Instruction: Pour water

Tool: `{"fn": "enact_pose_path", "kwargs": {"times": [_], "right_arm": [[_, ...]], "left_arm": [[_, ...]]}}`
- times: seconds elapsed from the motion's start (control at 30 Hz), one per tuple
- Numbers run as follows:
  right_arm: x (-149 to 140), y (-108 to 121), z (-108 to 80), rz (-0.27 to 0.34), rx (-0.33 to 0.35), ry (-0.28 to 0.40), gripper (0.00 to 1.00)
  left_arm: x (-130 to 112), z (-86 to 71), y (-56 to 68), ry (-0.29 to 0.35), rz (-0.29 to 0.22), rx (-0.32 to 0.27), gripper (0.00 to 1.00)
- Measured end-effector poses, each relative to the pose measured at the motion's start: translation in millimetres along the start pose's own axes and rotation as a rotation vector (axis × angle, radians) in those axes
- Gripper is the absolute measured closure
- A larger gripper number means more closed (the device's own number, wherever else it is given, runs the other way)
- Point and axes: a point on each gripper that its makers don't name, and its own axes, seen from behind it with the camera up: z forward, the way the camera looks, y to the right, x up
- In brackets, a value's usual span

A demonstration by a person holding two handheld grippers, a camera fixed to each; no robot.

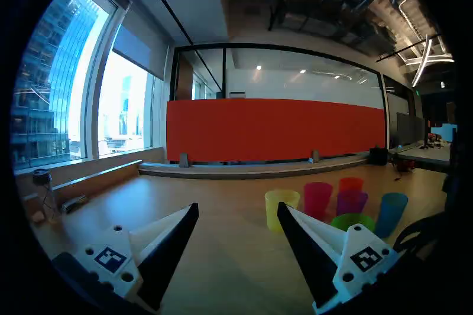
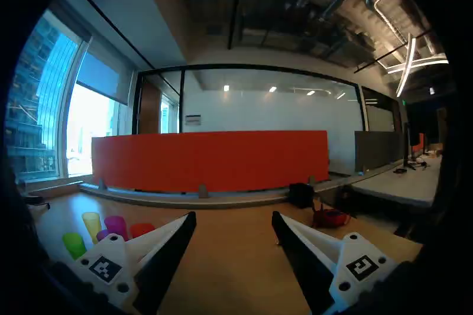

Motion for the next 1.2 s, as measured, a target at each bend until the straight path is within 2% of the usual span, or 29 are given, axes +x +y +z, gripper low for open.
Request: {"fn": "enact_pose_path", "kwargs": {"times": [0.57,1.2], "right_arm": [[-4.3,4.5,0.1,-0.013,0.007,-0.003,0.01],[-43.0,-25.0,15.3,-0.013,0.098,-0.009,0.01]], "left_arm": [[-0.5,-1.0,-0.6,-0.001,0.001,0.002,0.01],[-0.7,-2.0,-1.1,-0.001,0.001,0.002,0.01]]}}
